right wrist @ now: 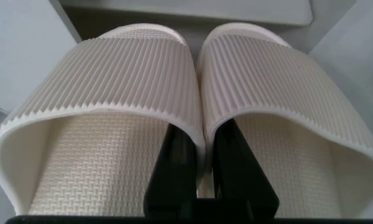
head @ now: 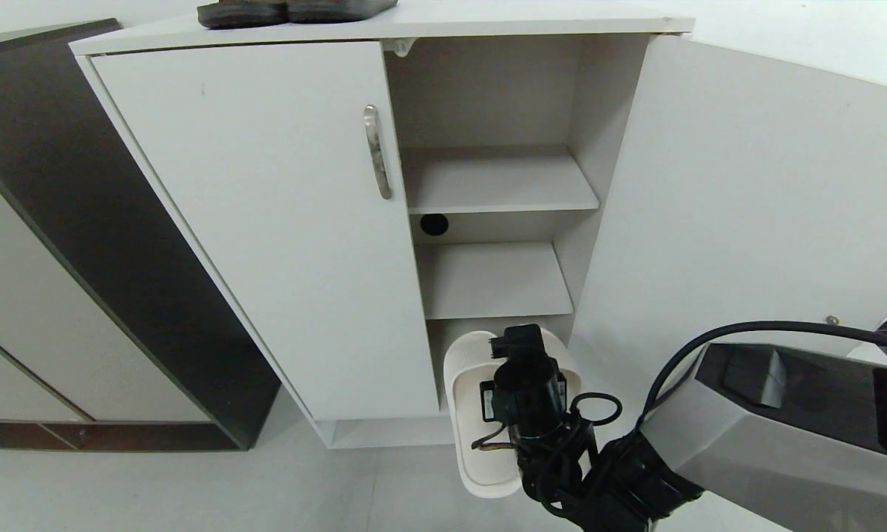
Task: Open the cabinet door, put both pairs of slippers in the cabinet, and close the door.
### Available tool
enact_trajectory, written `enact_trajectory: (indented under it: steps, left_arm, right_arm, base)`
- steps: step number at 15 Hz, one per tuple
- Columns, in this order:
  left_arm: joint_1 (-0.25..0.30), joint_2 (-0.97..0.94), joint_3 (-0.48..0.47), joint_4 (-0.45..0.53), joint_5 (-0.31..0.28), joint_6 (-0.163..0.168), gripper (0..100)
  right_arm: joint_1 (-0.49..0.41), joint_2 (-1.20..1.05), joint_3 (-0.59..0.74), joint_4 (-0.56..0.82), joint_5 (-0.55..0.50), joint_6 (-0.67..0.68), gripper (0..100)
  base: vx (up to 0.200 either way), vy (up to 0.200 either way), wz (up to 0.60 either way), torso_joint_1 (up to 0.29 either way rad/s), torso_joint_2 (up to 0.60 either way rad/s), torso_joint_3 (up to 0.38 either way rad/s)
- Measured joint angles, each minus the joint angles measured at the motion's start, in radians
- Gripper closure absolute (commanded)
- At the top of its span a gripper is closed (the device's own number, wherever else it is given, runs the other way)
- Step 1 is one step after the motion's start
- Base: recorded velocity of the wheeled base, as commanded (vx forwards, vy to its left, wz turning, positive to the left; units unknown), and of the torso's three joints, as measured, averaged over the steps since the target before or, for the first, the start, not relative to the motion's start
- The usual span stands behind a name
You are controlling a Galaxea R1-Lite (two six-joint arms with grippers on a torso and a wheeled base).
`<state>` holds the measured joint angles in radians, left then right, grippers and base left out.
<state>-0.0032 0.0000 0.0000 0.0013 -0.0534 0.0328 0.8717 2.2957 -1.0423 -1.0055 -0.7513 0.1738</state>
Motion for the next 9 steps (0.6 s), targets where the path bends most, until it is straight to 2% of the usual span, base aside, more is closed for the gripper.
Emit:
enact_trajectory:
  steps: [4,6,9]
  left_arm:
    - [0.0,0.0,0.0,0.0,0.0,-0.002,100]
    - [0.0,0.0,0.0,0.0,0.0,-0.005,100]
    - [0.0,0.0,0.0,0.0,0.0,-0.005,100]
  right_arm:
    - [-0.002,0.044,0.016,-0.198,-0.024,-0.097,100]
    - [-0.004,0.055,0.044,-0.217,-0.039,-0.109,100]
    - [0.0,0.024,0.167,-0.256,-0.059,-0.121,100]
  base:
    - [0.0,0.0,0.0,0.0,0.0,0.0]
    - [0.0,0.0,0.0,0.0,0.0,0.0]
    - [0.0,0.0,0.0,0.0,0.0,0.0]
